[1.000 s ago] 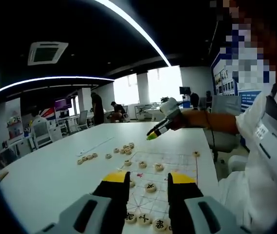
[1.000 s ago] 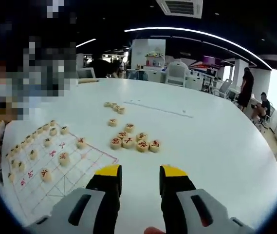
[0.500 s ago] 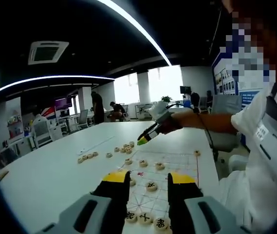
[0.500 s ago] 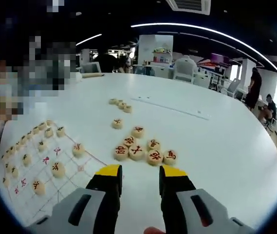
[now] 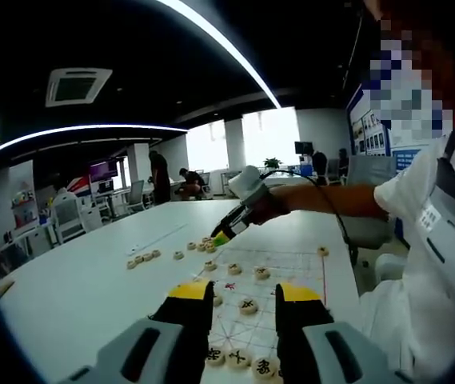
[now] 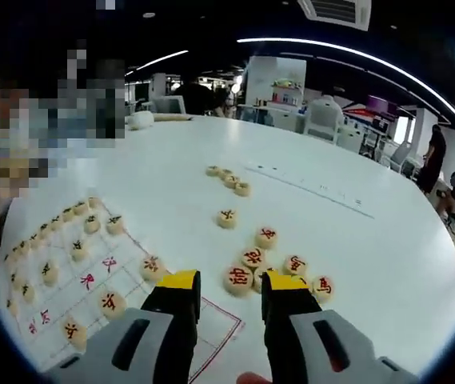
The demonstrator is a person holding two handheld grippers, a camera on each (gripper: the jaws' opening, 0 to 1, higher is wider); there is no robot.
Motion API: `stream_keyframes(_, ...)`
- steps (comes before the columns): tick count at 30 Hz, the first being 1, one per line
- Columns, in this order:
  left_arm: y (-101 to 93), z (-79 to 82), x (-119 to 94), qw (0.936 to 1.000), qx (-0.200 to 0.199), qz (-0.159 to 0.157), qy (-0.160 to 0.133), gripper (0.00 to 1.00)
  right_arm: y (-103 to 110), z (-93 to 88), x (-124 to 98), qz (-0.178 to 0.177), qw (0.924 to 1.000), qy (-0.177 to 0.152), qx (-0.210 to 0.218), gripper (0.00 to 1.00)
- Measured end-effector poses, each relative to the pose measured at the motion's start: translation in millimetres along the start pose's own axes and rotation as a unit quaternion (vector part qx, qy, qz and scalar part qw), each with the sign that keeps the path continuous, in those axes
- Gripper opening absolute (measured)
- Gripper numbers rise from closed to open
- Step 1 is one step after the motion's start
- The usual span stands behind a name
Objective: Pick up the chess pieces one by one and place each piece onto its starting position on the chessboard, setting the pieces on their correct points until all the chess pieces are arranged in the starting layout
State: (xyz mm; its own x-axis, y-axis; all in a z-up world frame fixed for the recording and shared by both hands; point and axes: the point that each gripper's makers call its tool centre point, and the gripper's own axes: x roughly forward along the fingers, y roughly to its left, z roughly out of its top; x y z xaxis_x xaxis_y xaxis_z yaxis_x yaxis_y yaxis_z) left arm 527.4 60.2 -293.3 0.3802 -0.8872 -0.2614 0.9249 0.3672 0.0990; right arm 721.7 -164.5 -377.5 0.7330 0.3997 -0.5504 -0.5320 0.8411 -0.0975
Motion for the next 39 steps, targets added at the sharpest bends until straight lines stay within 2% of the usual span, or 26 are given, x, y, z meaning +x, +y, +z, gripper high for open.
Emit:
stream_keyframes(4, -0.4, -0.3, 0, 1.0, 0.0, 0.0, 0.001, 0.33, 8, 14.2, 18, 0.007, 0.9999, -0.002, -0.01, 0.32)
stream_keyframes(10, -0.2, 0.1, -1, 1.0, 0.001, 0.001, 0.0, 0.33, 16, 26.5, 50, 0.012, 0.9995, 0.009, -0.028, 0.32)
stream_keyframes(14, 0.8, 0.0, -2, 1.0, 0.002, 0.002, -0.001, 0.33, 10, 26.8, 72, 0.002, 0.9995, 0.018, -0.025, 0.32)
stream_keyframes(19, 3.5, 1.6, -8, 1.0, 0.003, 0.008, -0.004, 0.33, 3, 24.9, 87, -0.009, 0.9995, 0.025, -0.015, 0.31)
stream_keyframes(23, 6.1, 2.4, -10, 0.9999, 0.002, 0.012, -0.006, 0.33, 0, 29.5, 89, -0.013, 0.9998, 0.017, -0.003, 0.2)
stream_keyframes(31, 5.7, 3.3, -10, 0.9999, 0.005, 0.014, -0.006, 0.33, 4, 37.8, 83, 0.0, 0.9999, -0.004, 0.01, 0.19)
stream_keyframes(35, 8.0, 3.4, -12, 0.9998, 0.004, 0.018, -0.007, 0.33, 15, 45.8, 65, 0.013, 0.9997, -0.02, 0.009, 0.19)
stream_keyframes(39, 8.9, 5.2, -15, 0.9998, 0.005, 0.019, -0.01, 0.33, 27, 56.7, 34, 0.017, 0.9986, -0.045, -0.022, 0.19)
